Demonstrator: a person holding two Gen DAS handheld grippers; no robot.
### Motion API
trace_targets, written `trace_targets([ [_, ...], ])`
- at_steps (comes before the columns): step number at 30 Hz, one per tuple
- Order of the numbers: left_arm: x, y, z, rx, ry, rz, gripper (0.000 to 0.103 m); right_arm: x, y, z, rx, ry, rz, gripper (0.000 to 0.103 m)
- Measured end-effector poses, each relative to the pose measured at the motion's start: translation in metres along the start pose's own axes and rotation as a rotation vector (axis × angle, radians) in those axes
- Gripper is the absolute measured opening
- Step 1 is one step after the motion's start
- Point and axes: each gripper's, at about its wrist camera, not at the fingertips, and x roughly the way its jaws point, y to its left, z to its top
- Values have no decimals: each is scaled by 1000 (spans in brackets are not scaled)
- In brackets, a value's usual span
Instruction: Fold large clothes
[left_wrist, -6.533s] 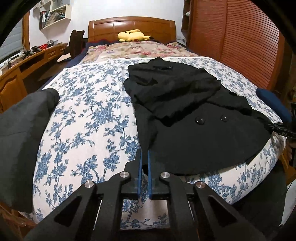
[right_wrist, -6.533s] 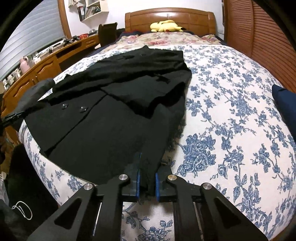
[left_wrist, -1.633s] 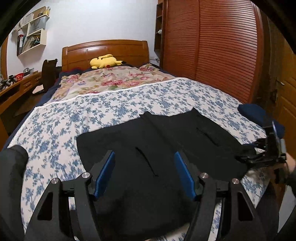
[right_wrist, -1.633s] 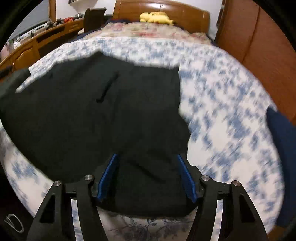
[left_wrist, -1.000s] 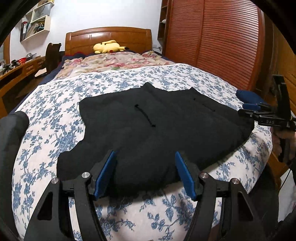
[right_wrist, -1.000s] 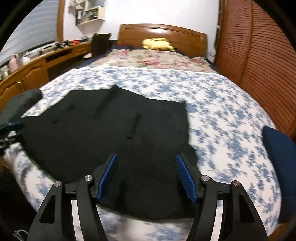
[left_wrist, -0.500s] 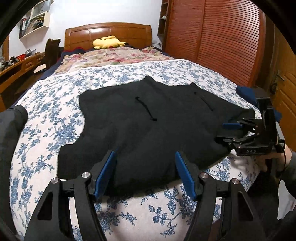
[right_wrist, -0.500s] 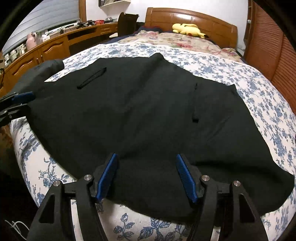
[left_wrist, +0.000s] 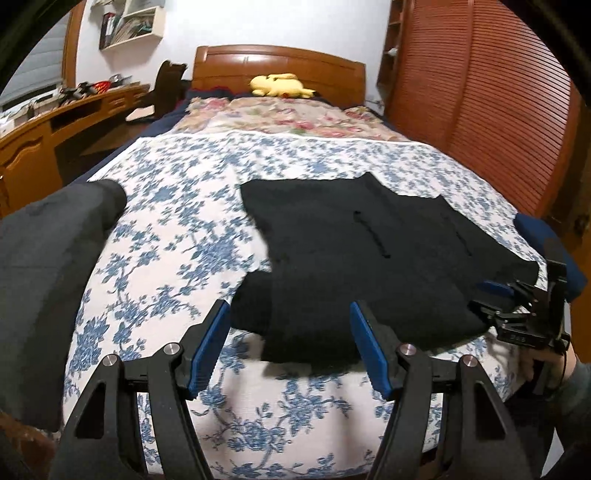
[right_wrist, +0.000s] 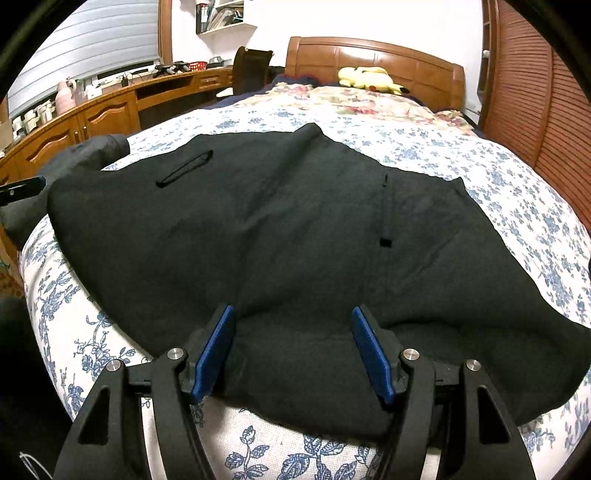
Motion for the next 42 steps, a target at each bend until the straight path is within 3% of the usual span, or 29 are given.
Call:
trace_targets([
  [3,7,5,1,-34,13,12,68,0,-1,1,-8,9,7,68],
  [6,22,7,-1,-31,60,70,68,0,-2,6,-35,36,25,68],
  [18,31,13,-15,-110,113,79,68,6,-9,20,-59,81,88,69],
  [29,31,5,-3,-114,112,47,68,3,-2,16,-65,57,51,70],
  [38,44,18,-18,-231,151,-45,68,1,-4,13,-72,49,50,70],
  [42,44,13,-18,-231,151,-73,50,1,-5,13,-76,47,50,70],
])
